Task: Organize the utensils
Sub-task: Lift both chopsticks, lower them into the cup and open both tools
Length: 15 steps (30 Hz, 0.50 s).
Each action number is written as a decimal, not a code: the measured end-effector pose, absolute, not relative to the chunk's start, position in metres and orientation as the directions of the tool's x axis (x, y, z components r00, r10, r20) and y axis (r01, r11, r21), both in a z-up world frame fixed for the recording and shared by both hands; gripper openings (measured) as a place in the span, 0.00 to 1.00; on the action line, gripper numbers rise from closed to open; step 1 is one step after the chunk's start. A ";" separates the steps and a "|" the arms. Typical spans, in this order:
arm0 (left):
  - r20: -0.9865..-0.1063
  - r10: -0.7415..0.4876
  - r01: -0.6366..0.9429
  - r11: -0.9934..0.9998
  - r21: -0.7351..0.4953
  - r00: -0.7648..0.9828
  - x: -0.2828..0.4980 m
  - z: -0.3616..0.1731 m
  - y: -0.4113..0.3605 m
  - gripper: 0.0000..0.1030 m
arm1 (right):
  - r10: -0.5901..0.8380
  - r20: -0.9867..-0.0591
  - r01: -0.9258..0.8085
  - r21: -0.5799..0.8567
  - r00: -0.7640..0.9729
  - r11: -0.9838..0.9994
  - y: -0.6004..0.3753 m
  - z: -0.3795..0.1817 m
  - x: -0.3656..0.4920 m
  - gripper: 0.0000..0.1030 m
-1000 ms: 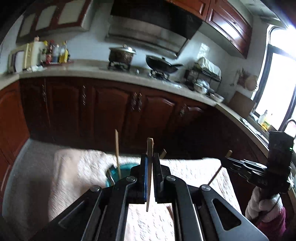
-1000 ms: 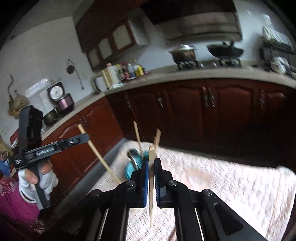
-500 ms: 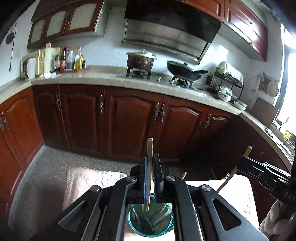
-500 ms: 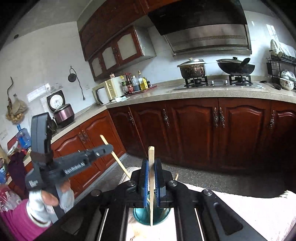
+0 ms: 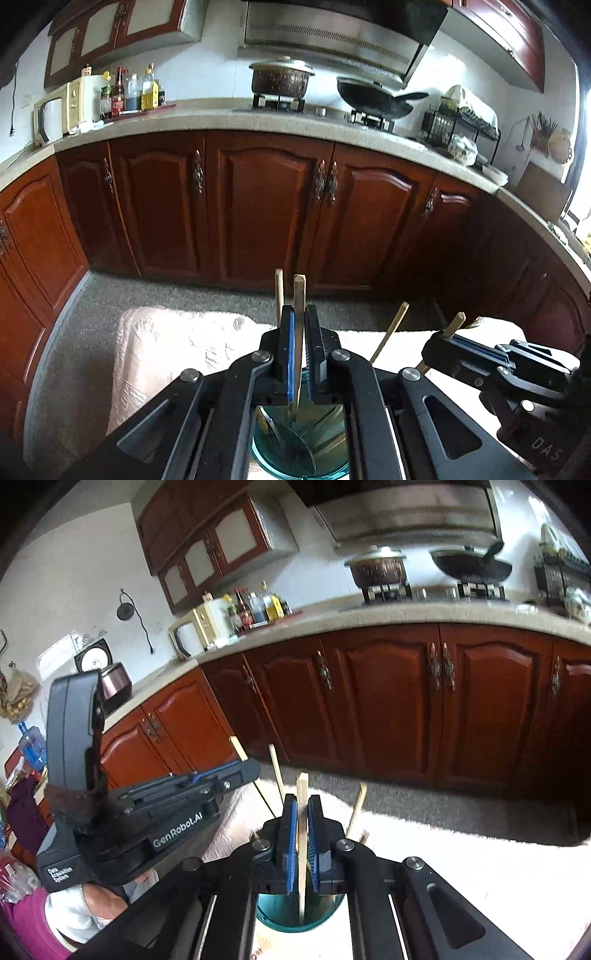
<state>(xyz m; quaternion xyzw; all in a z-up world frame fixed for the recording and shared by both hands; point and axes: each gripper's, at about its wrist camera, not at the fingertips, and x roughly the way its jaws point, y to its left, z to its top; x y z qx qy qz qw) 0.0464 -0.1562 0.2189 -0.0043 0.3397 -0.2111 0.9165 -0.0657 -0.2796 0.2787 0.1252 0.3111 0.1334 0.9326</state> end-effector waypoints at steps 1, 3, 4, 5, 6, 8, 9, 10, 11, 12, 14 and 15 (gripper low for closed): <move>-0.628 -0.387 0.382 0.912 -0.151 0.675 0.047 0.215 -0.157 0.05 | 0.326 -0.555 -0.165 0.320 0.765 0.933 -0.281 0.273 -0.065 0.07; -0.641 -0.385 0.377 0.913 -0.158 0.664 0.049 0.209 -0.158 0.05 | 0.326 -0.570 -0.158 0.324 0.754 0.933 -0.283 0.265 -0.064 0.07; -0.645 -0.385 0.376 0.913 -0.160 0.660 0.051 0.208 -0.159 0.05 | 0.327 -0.579 -0.155 0.326 0.747 0.932 -0.284 0.261 -0.064 0.07; -0.649 -0.385 0.375 0.913 -0.163 0.656 0.051 0.206 -0.159 0.05 | 0.327 -0.580 -0.152 0.330 0.746 0.932 -0.286 0.259 -0.064 0.08; -0.646 -0.385 0.374 0.913 -0.162 0.659 0.050 0.205 -0.159 0.05 | 0.329 -0.584 -0.145 0.338 0.742 0.930 -0.288 0.257 -0.064 0.11; -0.647 -0.387 0.378 0.912 -0.161 0.657 0.050 0.205 -0.161 0.05 | 0.336 -0.591 -0.133 0.359 0.734 0.924 -0.293 0.254 -0.064 0.11; -0.649 -0.391 0.382 0.910 -0.163 0.653 0.049 0.206 -0.161 0.05 | 0.343 -0.595 -0.129 0.372 0.727 0.919 -0.295 0.253 -0.063 0.12; -0.651 -0.391 0.383 0.909 -0.163 0.650 0.049 0.206 -0.162 0.05 | 0.354 -0.596 -0.130 0.385 0.721 0.913 -0.298 0.253 -0.064 0.14; -0.653 -0.392 0.385 0.908 -0.163 0.648 0.048 0.206 -0.162 0.05 | 0.358 -0.596 -0.132 0.388 0.719 0.912 -0.298 0.253 -0.065 0.15; -0.654 -0.395 0.388 0.907 -0.165 0.644 0.047 0.206 -0.162 0.05 | 0.361 -0.596 -0.137 0.388 0.717 0.911 -0.299 0.253 -0.067 0.17; -0.661 -0.404 0.394 0.902 -0.174 0.632 0.046 0.206 -0.163 0.05 | 0.362 -0.596 -0.140 0.386 0.717 0.912 -0.298 0.255 -0.071 0.19; -0.663 -0.405 0.395 0.902 -0.175 0.630 0.045 0.206 -0.162 0.06 | 0.363 -0.595 -0.141 0.386 0.717 0.911 -0.298 0.255 -0.073 0.21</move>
